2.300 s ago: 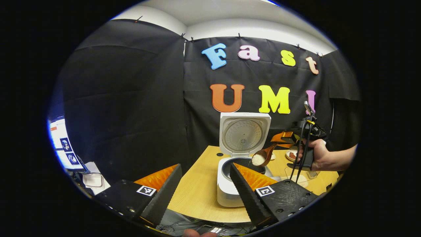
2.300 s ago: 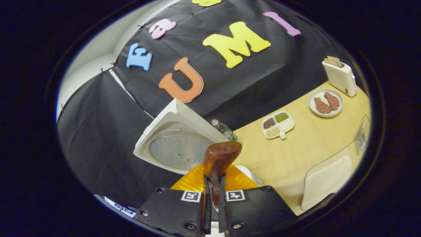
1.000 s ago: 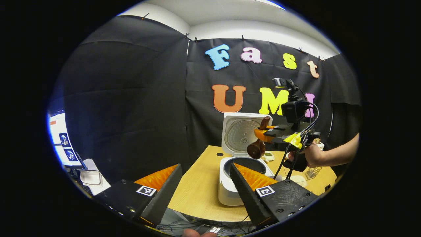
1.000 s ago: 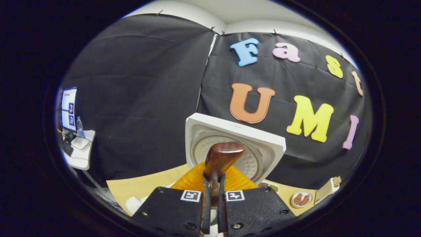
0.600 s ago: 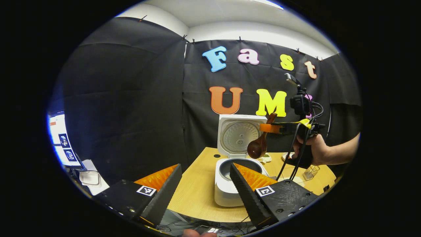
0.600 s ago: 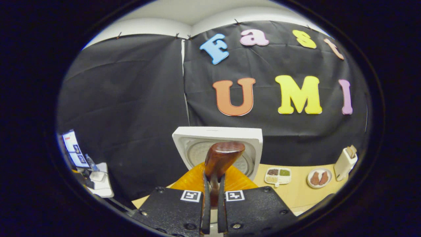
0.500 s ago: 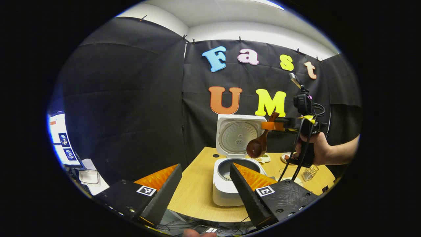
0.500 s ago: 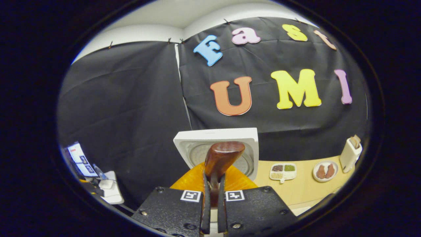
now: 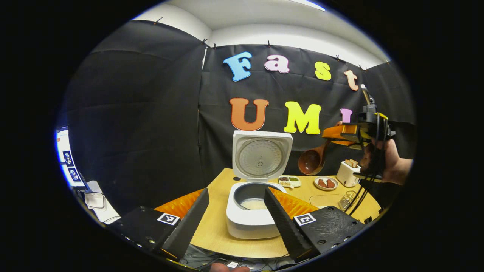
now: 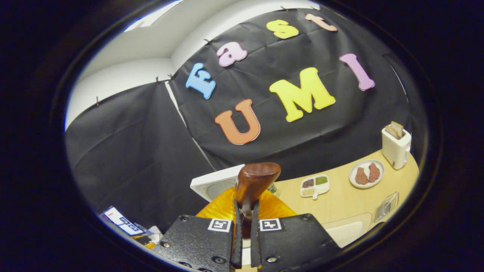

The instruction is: Close the left gripper, press the button to open the rice cooker; take a wooden spoon from the chopstick holder with the right hand, scoop a spoonful of rice and pour it into the rice cooker, then put the wooden spoon back into the chopstick holder.

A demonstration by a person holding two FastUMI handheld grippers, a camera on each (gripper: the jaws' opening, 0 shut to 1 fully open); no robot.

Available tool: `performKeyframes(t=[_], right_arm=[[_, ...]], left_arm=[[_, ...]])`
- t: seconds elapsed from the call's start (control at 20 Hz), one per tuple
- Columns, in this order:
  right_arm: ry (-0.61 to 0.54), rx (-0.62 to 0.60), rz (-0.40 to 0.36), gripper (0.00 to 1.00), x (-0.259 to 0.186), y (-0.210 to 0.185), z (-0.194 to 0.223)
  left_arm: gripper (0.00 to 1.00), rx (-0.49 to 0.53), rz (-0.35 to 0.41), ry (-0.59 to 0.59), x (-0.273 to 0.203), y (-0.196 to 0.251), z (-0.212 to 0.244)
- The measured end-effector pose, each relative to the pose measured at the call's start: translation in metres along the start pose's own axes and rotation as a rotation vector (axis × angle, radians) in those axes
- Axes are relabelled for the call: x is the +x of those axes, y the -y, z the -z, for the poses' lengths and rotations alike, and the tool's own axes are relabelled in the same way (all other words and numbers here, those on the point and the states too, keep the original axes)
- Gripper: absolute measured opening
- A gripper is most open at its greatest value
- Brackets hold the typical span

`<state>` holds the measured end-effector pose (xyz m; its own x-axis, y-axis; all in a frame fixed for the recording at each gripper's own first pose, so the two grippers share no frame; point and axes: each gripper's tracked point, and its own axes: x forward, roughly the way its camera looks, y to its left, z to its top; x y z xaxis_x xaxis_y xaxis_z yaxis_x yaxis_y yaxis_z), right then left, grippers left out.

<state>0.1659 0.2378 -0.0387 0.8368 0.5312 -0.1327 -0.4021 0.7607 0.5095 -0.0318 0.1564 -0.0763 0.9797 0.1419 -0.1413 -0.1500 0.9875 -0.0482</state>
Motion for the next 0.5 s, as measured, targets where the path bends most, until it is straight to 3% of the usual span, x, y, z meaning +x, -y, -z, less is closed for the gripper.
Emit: performKeyframes(t=[0.2, 0.5], right_arm=[[0.03, 0.101, 0.114, 0.13, -0.037, 0.076, -0.026], [0.072, 0.148, 0.343, 0.13, -0.1, 0.207, -0.046]], left_arm=[[0.95, -0.013, 0.058, 0.002, 0.019, 0.03, -0.004], [0.94, -0.003, 0.101, 0.01, 0.051, 0.075, -0.01]])
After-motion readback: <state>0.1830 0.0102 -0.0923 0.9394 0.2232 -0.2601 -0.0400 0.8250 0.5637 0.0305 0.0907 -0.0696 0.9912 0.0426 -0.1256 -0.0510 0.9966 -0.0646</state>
